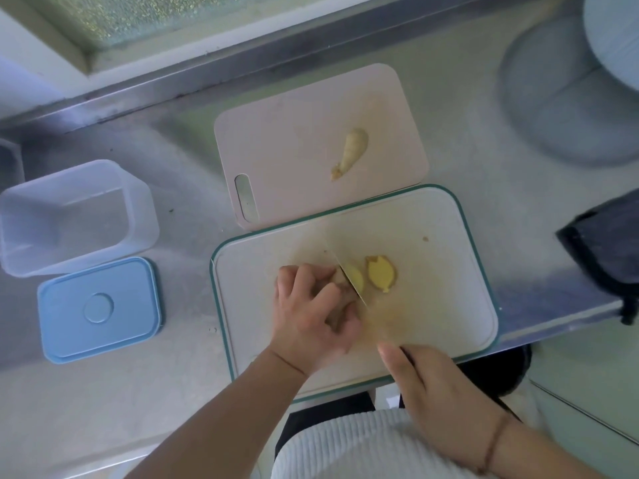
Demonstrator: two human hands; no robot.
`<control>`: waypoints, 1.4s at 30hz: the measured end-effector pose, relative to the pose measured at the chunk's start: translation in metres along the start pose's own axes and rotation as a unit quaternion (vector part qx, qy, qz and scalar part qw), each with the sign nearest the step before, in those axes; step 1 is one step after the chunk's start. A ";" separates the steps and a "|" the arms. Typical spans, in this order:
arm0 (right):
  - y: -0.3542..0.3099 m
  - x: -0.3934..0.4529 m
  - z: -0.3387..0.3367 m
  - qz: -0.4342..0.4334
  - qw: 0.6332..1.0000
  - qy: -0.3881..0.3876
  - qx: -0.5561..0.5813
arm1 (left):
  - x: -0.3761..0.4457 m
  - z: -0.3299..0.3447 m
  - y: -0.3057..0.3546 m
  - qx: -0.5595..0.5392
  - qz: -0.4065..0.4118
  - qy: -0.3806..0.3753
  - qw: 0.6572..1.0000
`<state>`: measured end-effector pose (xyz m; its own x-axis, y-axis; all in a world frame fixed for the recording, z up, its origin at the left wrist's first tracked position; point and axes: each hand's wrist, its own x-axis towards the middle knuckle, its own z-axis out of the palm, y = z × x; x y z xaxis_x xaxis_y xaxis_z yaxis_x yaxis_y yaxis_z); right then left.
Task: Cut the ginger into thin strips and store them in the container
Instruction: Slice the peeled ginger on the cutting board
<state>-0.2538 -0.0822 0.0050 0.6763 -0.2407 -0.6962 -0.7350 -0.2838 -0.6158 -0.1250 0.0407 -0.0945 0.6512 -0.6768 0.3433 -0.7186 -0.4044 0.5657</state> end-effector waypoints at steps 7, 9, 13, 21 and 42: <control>-0.007 0.035 0.002 -0.055 0.997 0.043 0.031 | 0.004 -0.005 0.005 0.000 0.009 0.021 1.000; 0.003 0.028 -0.005 -0.043 0.997 0.050 0.037 | 0.002 -0.006 0.005 0.000 0.014 0.019 1.000; 0.007 0.023 -0.015 -0.027 0.997 0.063 0.032 | 0.001 -0.007 0.005 -0.002 0.000 0.014 1.000; -0.006 -0.013 -0.001 -0.036 0.996 0.077 0.036 | 0.000 -0.006 0.005 0.005 -0.006 0.005 1.000; -0.017 -0.006 -0.002 -0.029 0.999 0.033 -0.004 | 0.001 -0.003 0.003 -0.011 -0.014 0.008 1.000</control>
<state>-0.2453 -0.0772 0.0209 0.7198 -0.2837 -0.6336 -0.6941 -0.3073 -0.6509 -0.1254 0.0404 -0.0900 0.6747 -0.6557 0.3389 -0.6949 -0.4094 0.5913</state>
